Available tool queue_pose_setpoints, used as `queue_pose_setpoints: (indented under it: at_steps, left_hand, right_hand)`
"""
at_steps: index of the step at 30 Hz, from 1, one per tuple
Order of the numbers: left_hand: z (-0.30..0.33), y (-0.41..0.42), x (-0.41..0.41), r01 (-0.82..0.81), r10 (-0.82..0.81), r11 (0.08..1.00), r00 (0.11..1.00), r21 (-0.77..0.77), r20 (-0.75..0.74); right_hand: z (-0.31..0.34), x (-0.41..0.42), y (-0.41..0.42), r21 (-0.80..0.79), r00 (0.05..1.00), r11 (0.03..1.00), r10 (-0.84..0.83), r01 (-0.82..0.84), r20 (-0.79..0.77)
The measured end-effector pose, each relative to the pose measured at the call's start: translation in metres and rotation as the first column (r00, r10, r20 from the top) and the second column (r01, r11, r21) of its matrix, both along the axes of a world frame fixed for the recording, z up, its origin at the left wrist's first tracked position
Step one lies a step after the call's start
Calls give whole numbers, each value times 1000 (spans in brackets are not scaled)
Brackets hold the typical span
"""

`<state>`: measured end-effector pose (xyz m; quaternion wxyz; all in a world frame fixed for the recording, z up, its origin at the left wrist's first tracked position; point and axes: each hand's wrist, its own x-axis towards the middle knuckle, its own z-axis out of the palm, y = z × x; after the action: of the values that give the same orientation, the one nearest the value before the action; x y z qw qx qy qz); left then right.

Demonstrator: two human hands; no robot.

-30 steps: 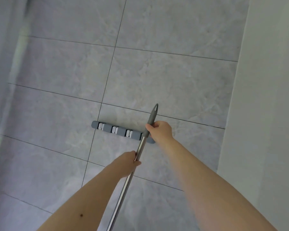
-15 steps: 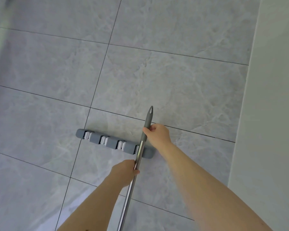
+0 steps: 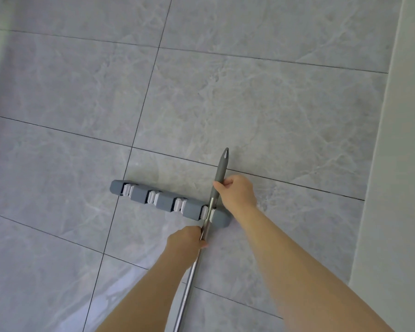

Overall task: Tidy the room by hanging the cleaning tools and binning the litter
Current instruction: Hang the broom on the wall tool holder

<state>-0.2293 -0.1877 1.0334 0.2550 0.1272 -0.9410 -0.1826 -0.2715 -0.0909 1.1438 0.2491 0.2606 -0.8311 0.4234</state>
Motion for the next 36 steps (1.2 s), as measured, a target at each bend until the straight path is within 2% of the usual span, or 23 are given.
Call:
queue_pose_setpoints:
  at_steps: [9, 14, 17, 22, 27, 36]
  left_hand:
    - [10, -5, -2, -11, 16, 998, 998, -68, 63]
    - [11, -2, -3, -92, 97, 989, 995, -112, 35]
    - [6, 6, 2, -180, 176, 972, 984, -149, -37]
    - [-4, 18, 18, -184, 188, 968, 982, -169, 7]
    - [3, -1, 55, -219, 225, 947, 974, -236, 0]
    - [24, -25, 139, -306, 321, 926, 947, -221, 33]
  right_hand:
    - [6, 2, 0, 41, 1000, 999, -26, 26, 8]
    - [1, 8, -1, -22, 999, 999, -28, 28, 29]
    - [-5, 20, -5, 15, 992, 992, -128, 128, 4]
    - [-14, 42, 1, 74, 972, 971, -223, 229, -80]
    - [-18, 68, 8, 162, 993, 982, -87, 99, -79]
    - [-28, 137, -6, 262, 995, 963, 74, -55, -66]
